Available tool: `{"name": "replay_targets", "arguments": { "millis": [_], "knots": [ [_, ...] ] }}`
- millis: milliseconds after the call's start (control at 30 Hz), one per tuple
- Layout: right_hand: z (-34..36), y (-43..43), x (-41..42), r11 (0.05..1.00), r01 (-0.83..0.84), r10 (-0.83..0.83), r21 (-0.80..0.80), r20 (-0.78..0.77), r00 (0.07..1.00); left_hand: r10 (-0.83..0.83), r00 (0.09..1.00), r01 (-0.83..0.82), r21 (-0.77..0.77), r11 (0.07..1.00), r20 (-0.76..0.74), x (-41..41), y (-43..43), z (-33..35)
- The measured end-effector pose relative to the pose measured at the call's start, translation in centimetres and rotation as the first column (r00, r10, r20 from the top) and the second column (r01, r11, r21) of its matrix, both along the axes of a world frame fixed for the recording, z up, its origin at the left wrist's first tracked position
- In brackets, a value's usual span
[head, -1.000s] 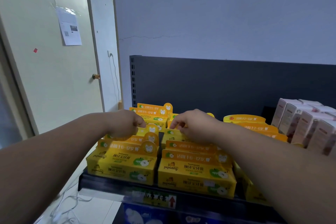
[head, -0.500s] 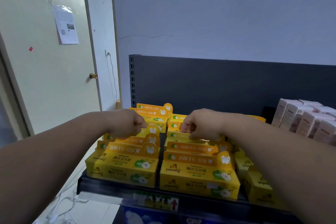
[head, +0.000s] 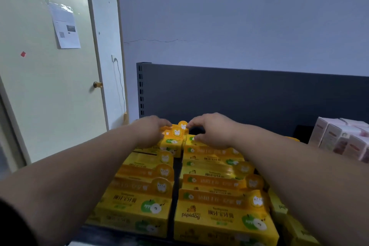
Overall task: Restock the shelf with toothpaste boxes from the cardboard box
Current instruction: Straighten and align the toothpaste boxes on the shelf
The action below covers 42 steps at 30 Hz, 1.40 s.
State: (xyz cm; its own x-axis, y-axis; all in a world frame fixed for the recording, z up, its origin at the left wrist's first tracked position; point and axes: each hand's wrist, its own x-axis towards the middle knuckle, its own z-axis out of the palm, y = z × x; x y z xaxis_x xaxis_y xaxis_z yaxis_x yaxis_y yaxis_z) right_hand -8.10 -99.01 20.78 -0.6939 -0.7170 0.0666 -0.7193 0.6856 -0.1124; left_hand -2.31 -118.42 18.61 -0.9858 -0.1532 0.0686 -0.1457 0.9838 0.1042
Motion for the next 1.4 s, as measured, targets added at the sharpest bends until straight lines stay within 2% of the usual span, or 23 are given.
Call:
{"name": "replay_targets", "arguments": {
  "millis": [100, 167, 467, 700, 800, 900, 1000, 1400],
  "knots": [
    [0.4, -0.5, -1.3, 0.999, -0.001, 0.001, 0.038, 0.021, 1.0, 0.035, 0.996, -0.022, -0.144, 0.989, 0.087, -1.0, -0.5, -0.4],
    [0.5, -0.9, -2.2, 0.999, -0.012, 0.011, 0.043, 0.037, 0.999, 0.04, 0.995, -0.022, -0.182, 0.983, 0.095, -1.3, -1.0, -0.3],
    [-0.9, -5.1, -5.8, 0.996, -0.078, 0.072, 0.048, 0.122, 0.99, -0.056, 0.994, 0.061, -0.048, 0.997, 0.096, -0.1, -2.9, -0.1],
    [-2.2, -6.5, -5.8, 0.989, -0.138, 0.134, 0.05, 0.073, 0.988, -0.098, 0.995, 0.101, -0.138, 0.985, 0.027, 2.3, -4.3, -0.6],
    [-2.3, -6.2, -5.4, 0.984, -0.178, 0.175, 0.028, 0.093, 0.98, -0.124, 0.992, 0.124, -0.02, 0.992, -0.003, 3.3, -4.9, -0.5],
    [-2.1, -5.7, -5.1, 0.976, -0.213, 0.209, 0.031, 0.108, 0.972, -0.133, 0.99, 0.125, 0.162, 0.979, 0.036, 4.1, -4.4, 0.0],
    [-2.1, -5.2, -5.1, 0.972, -0.235, 0.232, 0.005, 0.131, 0.964, -0.131, 0.989, 0.108, 0.27, 0.957, 0.07, 4.6, -3.6, 0.2],
    [-2.0, -4.6, -4.1, 0.957, -0.286, 0.289, -0.043, 0.179, 0.94, -0.096, 0.975, 0.029, 0.316, 0.948, 0.199, 6.0, -3.2, 0.1]
  ]
}}
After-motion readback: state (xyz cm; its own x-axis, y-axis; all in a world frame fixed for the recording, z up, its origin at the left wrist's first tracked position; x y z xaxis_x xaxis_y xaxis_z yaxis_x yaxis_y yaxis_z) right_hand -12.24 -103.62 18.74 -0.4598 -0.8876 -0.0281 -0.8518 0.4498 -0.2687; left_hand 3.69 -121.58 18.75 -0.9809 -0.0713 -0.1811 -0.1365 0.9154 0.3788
